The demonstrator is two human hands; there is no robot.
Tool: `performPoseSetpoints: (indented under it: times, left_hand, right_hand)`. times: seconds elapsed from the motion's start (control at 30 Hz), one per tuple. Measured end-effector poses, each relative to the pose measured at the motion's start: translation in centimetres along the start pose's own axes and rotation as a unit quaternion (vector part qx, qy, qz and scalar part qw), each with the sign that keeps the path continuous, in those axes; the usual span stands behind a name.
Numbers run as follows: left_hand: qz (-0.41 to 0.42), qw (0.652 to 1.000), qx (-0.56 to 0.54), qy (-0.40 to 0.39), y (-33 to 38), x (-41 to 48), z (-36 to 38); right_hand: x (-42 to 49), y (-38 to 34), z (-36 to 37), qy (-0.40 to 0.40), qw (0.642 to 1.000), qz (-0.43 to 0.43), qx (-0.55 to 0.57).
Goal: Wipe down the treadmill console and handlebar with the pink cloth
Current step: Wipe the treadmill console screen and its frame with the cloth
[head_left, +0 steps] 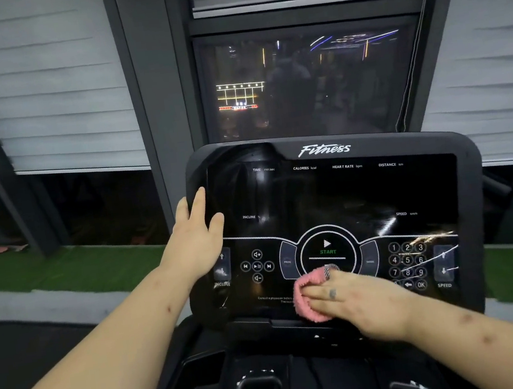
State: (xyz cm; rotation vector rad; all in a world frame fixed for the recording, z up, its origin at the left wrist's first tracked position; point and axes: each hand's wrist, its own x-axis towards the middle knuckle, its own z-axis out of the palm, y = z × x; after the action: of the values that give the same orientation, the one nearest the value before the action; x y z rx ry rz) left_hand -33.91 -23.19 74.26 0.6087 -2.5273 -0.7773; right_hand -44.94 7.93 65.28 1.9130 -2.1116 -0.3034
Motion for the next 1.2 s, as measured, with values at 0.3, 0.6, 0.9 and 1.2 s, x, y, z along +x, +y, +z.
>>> performPoseSetpoints:
  times: [0.3,0.6,0.9,1.2]
  left_hand:
    - [-0.015,1.000,-0.005,0.010,0.5,-0.2,0.7]
    - [-0.029,0.999,-0.008,0.020,0.9,-0.4,1.1]
    - [-0.038,0.999,-0.004,0.021,1.2,-0.6,1.3]
    - [-0.038,0.999,-0.008,0.023,1.3,-0.7,1.4]
  right_hand:
    - [1.6,11.9,-8.8,0.154,0.967,0.201,-0.003]
    - [-1.9,5.7,-2.6,0.131,0.980,0.145,0.027]
    - [-6.3,0.3,3.2,0.019,1.000,-0.001,0.022]
    - [-4.9,8.5,-3.6,0.102,0.990,0.098,0.006]
